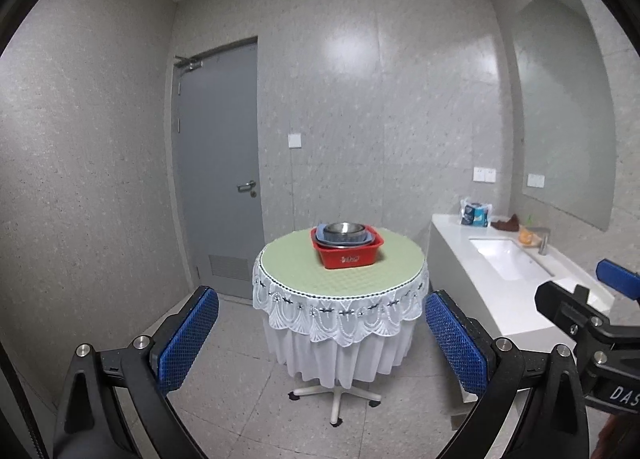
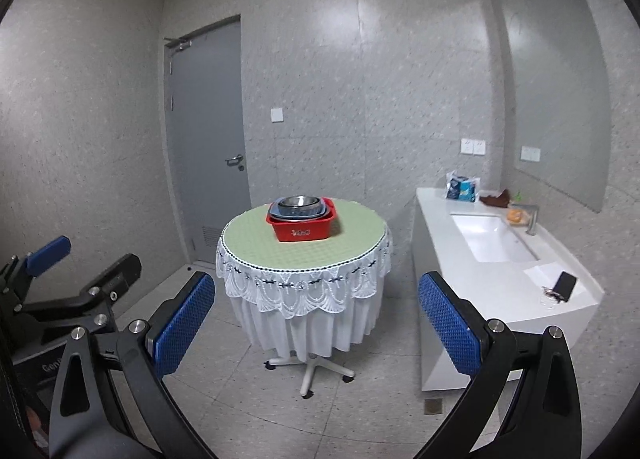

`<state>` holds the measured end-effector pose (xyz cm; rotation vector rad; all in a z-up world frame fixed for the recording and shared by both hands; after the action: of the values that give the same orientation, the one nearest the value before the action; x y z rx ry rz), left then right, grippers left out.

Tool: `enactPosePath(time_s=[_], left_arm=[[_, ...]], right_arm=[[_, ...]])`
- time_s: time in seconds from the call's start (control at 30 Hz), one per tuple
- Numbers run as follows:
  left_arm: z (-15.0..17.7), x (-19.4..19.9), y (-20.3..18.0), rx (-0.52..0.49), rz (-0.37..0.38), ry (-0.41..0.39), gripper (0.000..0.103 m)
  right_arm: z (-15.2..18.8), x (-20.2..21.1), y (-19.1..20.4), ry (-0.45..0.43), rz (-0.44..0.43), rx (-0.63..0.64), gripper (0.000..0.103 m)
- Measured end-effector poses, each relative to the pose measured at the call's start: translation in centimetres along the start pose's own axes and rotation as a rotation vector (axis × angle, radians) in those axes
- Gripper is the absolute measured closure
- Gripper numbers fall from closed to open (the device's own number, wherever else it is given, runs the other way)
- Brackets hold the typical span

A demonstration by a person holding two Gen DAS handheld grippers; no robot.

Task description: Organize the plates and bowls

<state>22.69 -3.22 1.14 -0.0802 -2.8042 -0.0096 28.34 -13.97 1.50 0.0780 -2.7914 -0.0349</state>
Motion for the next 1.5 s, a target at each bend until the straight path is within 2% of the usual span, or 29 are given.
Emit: enactPosePath(time_s=[0.17,0.4,0.57,0.87,1.07,1.5], left_arm=[[1.8,5.0,-0.3,-0.004,0.002,0.0,0.001],[3.2,8.9,-1.4,-0.005,0.006,0.021,0.001],[4.3,13.5,-2.1,-0.002,-0.001,0.03,0.001],[3.8,17.7,-1.8,-0.001,-0.028,0.014,0.001],[3.7,18.6,-1.8,-0.003,-0.031,0.013,0.001],[3.2,18.0,-1.9,0.0,-0.019,0.013,0.001]], right_arm=[[1.3,3.7,-0.8,-0.011,-0.001,0.005,0.0],[3.5,8.0,-2.3,0.002,-0.006,0.01,0.0],[4.9,10.8,-3.4,0.012,-0.018,0.011,0.0],[5.9,14.5,-3.4,-0.012,-0.058,0.016,0.0],[6.1,15.5,-3.5,-0.016,-0.073,0.013,0.0],[6.3,16.4,-3.9,-0.018,-0.067,0.014,0.0]])
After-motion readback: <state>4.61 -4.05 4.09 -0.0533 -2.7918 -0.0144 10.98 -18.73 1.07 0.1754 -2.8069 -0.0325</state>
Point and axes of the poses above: each gripper's, at about its wrist camera, not at the fingertips, and x roughly against the way its jaws point, y to its left, z to its underside, the point moved 10 cm from there along -x, roughly the way its jaws point, and after that the axes turned 3 degrees about y, right-handed, at the moved point
